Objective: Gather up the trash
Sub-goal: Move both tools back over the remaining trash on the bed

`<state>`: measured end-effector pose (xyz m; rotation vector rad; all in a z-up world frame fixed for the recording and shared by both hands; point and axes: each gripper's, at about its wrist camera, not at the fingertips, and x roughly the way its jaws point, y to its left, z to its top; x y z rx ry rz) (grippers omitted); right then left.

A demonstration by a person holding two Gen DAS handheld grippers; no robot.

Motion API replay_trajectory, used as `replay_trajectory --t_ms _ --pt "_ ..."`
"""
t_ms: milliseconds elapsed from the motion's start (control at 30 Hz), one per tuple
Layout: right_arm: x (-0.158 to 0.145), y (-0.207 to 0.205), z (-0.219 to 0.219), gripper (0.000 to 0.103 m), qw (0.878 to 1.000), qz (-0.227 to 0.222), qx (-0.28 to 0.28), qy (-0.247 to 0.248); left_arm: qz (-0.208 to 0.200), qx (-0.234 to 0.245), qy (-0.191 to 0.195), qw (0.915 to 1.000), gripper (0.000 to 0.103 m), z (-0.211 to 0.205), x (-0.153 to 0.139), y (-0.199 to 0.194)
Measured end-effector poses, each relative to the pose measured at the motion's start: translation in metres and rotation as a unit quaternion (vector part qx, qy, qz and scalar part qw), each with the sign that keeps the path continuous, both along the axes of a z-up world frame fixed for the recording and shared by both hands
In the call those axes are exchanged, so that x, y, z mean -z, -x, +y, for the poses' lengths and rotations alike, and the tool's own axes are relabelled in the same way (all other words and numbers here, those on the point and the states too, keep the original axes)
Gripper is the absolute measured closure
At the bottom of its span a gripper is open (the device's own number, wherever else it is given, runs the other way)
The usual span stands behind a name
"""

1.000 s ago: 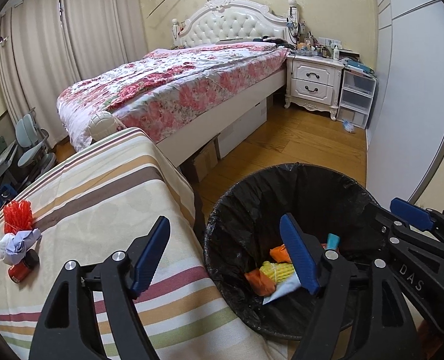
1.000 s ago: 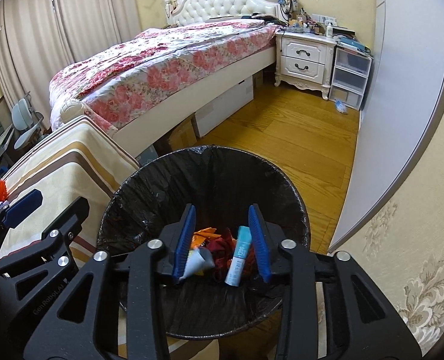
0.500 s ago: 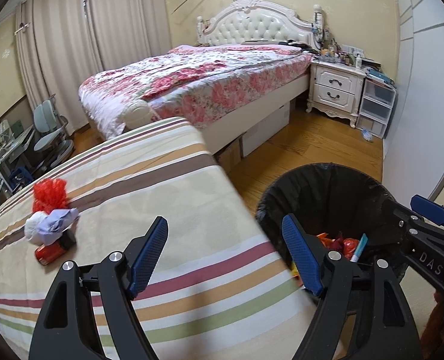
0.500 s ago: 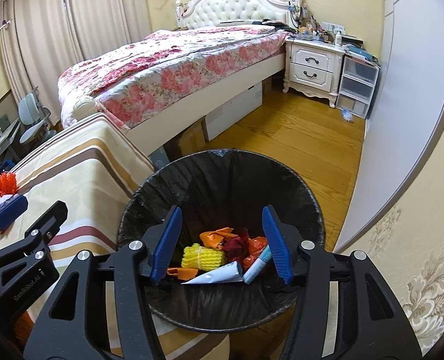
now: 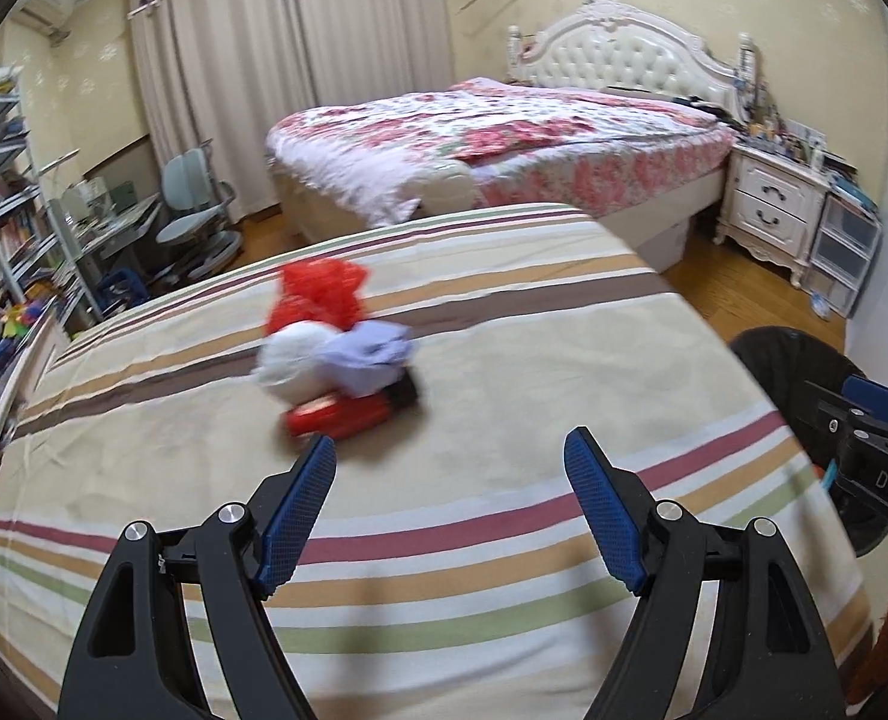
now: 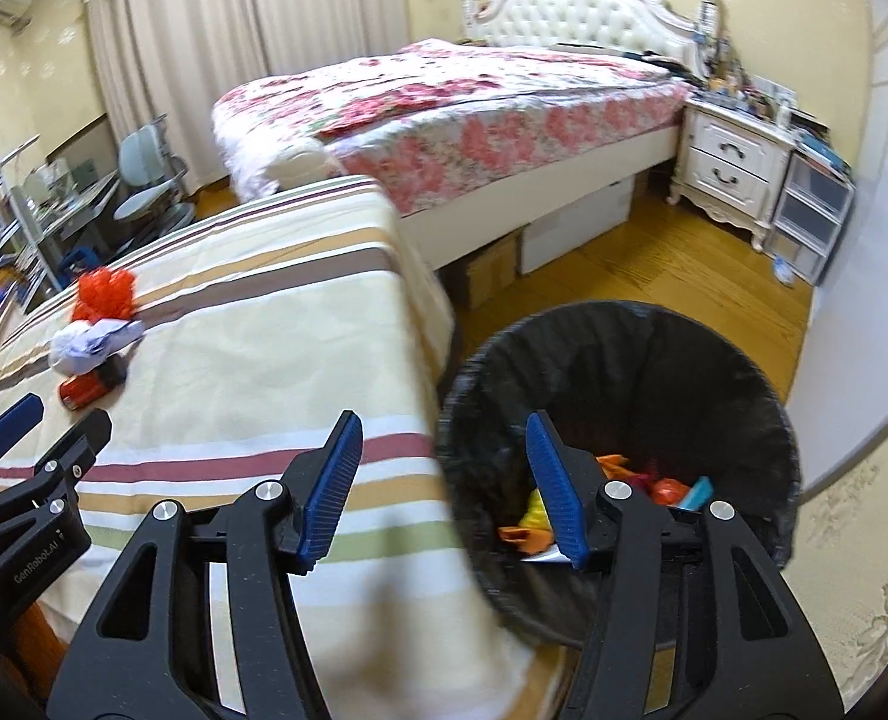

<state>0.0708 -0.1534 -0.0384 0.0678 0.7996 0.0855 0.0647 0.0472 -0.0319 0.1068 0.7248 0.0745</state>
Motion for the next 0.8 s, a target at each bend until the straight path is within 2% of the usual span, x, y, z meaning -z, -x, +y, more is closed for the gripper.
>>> replay_trajectory --t_ms 200,500,800 --pt "-0.004 -0.002 0.059 0.048 0.998 -0.001 -0.059 0.010 0.001 -0.057 0.002 0.9984 0.027 0.057 0.000 0.008" --pt "-0.014 -0.007 0.134 0.048 0.991 -0.009 -0.130 0.017 0.004 -0.118 0.009 0.9930 0.027 0.121 0.002 0.019" --pt "-0.019 -0.017 0.185 0.048 0.985 -0.010 -0.172 0.013 0.005 -0.163 0.020 0.9864 0.027 0.169 0.005 0.022"
